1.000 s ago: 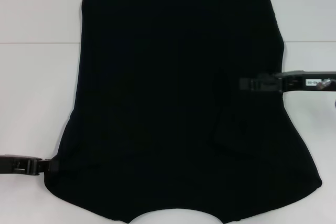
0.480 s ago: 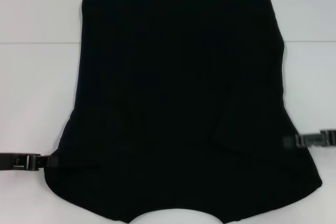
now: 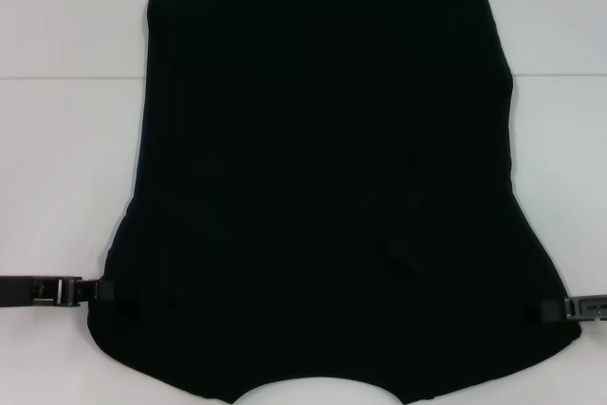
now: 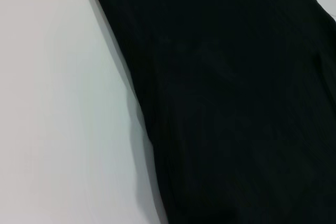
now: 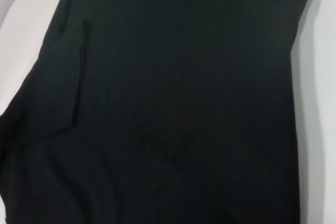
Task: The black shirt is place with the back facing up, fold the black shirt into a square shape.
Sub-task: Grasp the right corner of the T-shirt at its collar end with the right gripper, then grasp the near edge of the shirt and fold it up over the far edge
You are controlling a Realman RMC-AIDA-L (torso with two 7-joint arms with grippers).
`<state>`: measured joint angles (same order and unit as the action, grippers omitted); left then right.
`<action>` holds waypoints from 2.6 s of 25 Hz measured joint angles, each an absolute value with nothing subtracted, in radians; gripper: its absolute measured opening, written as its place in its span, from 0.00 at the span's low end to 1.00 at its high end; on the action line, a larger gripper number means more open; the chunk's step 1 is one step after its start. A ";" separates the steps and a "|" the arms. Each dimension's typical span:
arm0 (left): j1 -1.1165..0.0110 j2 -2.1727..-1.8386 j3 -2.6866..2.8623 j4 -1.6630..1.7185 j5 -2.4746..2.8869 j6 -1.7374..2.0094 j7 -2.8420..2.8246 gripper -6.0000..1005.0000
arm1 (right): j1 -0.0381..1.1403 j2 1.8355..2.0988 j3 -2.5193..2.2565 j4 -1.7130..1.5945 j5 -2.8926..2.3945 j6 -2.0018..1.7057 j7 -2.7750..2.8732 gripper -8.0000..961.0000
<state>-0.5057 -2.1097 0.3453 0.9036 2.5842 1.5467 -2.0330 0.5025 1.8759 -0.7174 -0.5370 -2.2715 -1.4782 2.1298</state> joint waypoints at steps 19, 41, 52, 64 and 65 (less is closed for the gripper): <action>-0.511 -2.107 0.343 0.903 2.584 1.535 -2.032 0.06 | 0.535 1.891 -0.726 -0.513 -2.288 -1.492 2.120 0.90; -0.519 -2.101 0.323 0.879 2.577 1.525 -2.039 0.07 | 0.523 1.895 -0.702 -0.514 -2.298 -1.468 2.090 0.13; -0.481 -2.091 0.161 0.878 2.555 1.667 -2.048 0.07 | 0.433 1.878 -0.562 -0.518 -2.294 -1.509 1.977 0.08; -0.410 -2.114 0.144 0.853 2.545 1.814 -1.990 0.08 | 0.329 1.873 -0.473 -0.523 -2.296 -1.584 1.862 0.07; -0.403 -2.117 0.141 0.853 2.545 1.824 -1.987 0.08 | 0.322 1.871 -0.468 -0.524 -2.296 -1.589 1.857 0.07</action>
